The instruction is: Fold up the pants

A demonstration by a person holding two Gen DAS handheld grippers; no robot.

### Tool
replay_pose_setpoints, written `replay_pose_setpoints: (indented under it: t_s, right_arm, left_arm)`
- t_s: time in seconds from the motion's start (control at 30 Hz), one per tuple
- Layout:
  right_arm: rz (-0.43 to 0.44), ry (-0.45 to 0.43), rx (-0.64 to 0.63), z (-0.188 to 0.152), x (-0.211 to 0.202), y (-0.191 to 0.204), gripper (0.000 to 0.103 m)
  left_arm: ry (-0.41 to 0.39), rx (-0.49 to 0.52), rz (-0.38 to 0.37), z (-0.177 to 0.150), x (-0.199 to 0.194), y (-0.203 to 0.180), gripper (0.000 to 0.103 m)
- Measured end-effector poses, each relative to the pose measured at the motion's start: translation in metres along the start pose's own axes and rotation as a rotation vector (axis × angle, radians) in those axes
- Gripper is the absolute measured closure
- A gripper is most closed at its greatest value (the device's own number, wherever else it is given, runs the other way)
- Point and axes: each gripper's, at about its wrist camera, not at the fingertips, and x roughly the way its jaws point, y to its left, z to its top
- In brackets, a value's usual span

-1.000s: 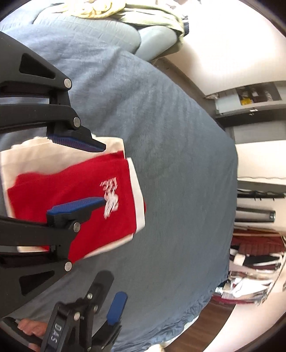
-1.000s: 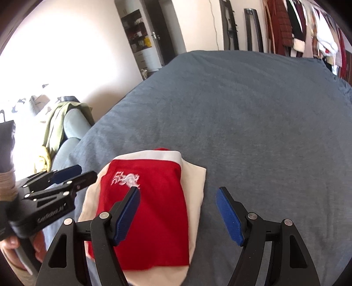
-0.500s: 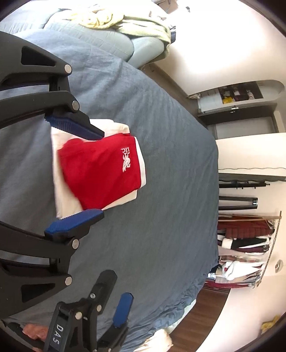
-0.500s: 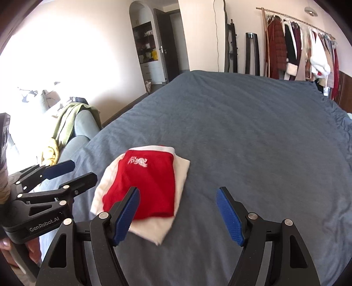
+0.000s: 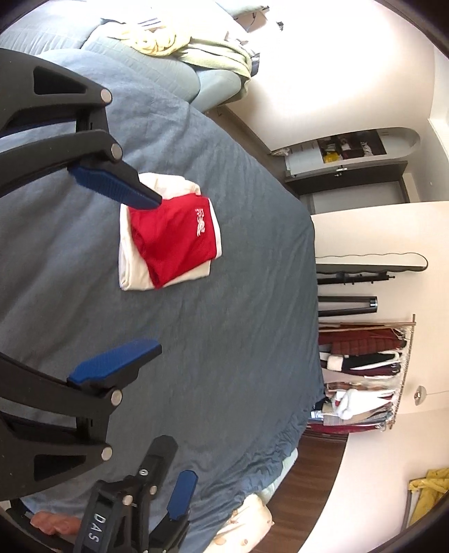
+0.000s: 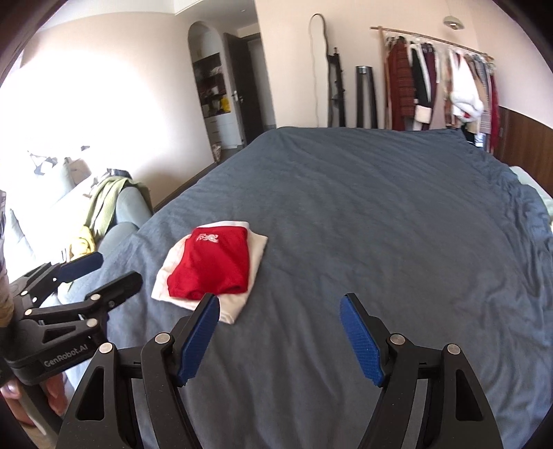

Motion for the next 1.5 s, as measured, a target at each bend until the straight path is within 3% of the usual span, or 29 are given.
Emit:
replay_pose_setpoints:
  t_s: [0.07, 0.17, 0.23, 0.57, 1.5]
  right_arm:
    - [-0.016, -0.014, 0.003, -0.008, -0.013, -0.005, 0.02]
    - [-0.038, -0.037, 0.012, -0.019, -0.031, -0.011, 0.02]
    - [-0.039, -0.045, 0.021, -0.027, -0.043, -0.015, 0.02]
    - [-0.096, -0.097, 0.026, -0.06, -0.088, -0.03, 0.02]
    - [-0.112, -0.151, 0.053, -0.087, -0.134, -0.041, 0.02]
  left_arm:
    - [-0.016, -0.001, 0.004, -0.004, -0.01, -0.007, 0.025]
    - [-0.038, -0.003, 0.021, -0.012, -0.025, -0.016, 0.023]
    - [-0.062, -0.008, 0.017, -0.019, -0.036, -0.024, 0.016]
    - [-0.105, -0.019, 0.005, -0.041, -0.069, -0.046, 0.01]
    - [-0.13, 0.016, 0.031, -0.06, -0.106, -0.066, 0.002]
